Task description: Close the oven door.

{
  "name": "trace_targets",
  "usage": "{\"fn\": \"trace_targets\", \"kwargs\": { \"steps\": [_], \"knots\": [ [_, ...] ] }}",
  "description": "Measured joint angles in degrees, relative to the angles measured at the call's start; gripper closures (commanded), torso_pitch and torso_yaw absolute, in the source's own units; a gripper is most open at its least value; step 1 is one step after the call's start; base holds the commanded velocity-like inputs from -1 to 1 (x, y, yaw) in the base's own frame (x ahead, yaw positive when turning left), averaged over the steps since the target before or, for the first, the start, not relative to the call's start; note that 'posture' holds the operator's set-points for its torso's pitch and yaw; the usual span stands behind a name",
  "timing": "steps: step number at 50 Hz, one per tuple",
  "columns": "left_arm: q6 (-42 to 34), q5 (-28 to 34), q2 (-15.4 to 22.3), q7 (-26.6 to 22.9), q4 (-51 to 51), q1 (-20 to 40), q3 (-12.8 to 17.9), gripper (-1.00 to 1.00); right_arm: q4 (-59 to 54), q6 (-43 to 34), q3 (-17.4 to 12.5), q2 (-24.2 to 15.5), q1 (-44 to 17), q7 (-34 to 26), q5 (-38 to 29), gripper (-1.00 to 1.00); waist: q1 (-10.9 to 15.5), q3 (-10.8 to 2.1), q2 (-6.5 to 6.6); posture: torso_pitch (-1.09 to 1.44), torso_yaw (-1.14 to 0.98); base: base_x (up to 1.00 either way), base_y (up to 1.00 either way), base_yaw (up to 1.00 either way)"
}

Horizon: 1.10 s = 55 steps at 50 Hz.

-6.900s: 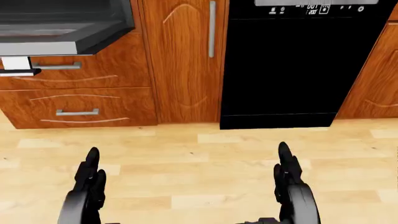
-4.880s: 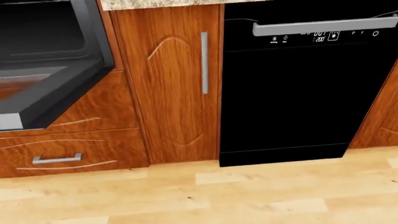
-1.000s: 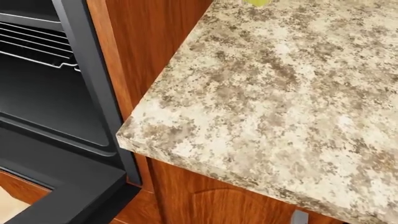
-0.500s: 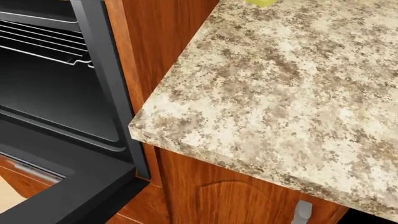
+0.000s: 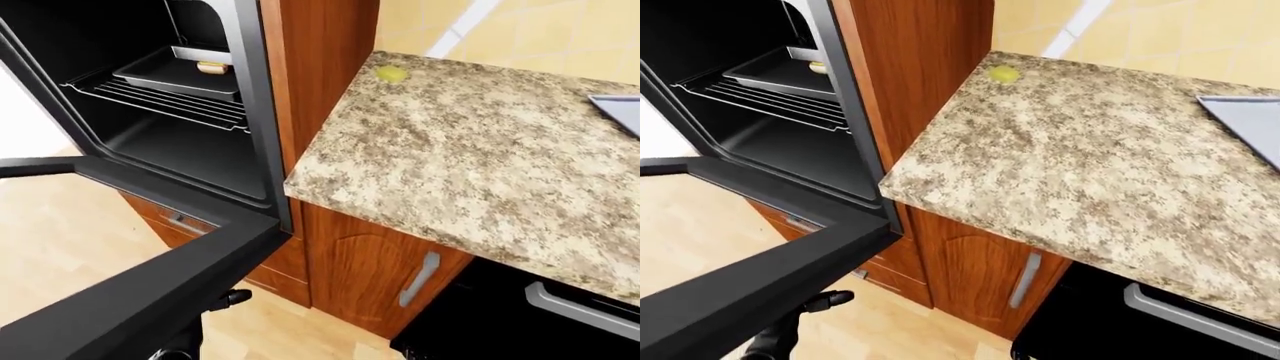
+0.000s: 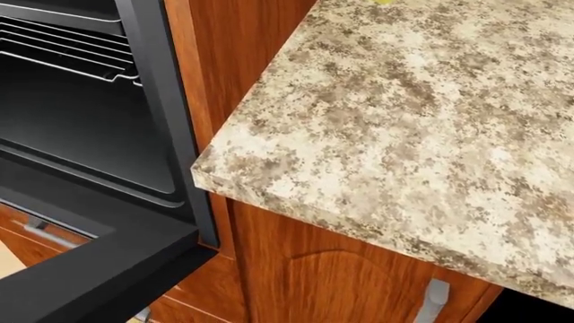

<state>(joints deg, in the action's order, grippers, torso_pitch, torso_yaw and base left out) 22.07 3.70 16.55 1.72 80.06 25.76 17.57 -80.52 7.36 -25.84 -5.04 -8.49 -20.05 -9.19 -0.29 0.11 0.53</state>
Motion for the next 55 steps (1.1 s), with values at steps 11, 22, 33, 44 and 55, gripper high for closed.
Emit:
{"fn": "trace_targets", "kwargs": {
  "steps": [11,22,33,44,55],
  "knots": [
    [2.1,-1.7,0.5,-0.7,-0.5,0.9,-2.3,-1.0,0.0,0.0,0.0,0.1,0.0,0.1,-0.1,-1.0,0.1,-0.26,-0.04,0.0,0.0,0.0,0.0,0.0],
    [4.3,-3.0,0.7,-1.5,-1.5,0.8,-4.5,-1.0,0.0,-0.1,0.0,0.1,0.0,0.0,-0.2,-1.0,0.1,-0.31,-0.09,0.0,0.0,0.0,0.0,0.0],
    [5.7,-4.4,1.0,-2.3,-3.6,0.8,-6.1,-1.0,0.0,-0.2,0.0,0.2,0.0,0.0,-0.2,-1.0,0.1,-0.14,-0.09,0.0,0.0,0.0,0.0,0.0],
    [7.5,-5.8,0.4,-3.4,-8.7,-2.6,-7.7,-1.0,0.0,-0.3,0.0,0.2,0.0,-0.1,-0.4,-1.0,0.1,0.28,-0.17,0.0,0.0,0.0,0.0,0.0],
    [-1.3,-5.8,-0.8,-3.9,-27.5,-10.5,-7.2,-1.0,0.0,-0.4,0.0,0.3,0.0,0.0,-0.5,-1.0,0.2,0.91,-0.42,0.0,0.0,0.0,0.0,0.0]
  ]
}}
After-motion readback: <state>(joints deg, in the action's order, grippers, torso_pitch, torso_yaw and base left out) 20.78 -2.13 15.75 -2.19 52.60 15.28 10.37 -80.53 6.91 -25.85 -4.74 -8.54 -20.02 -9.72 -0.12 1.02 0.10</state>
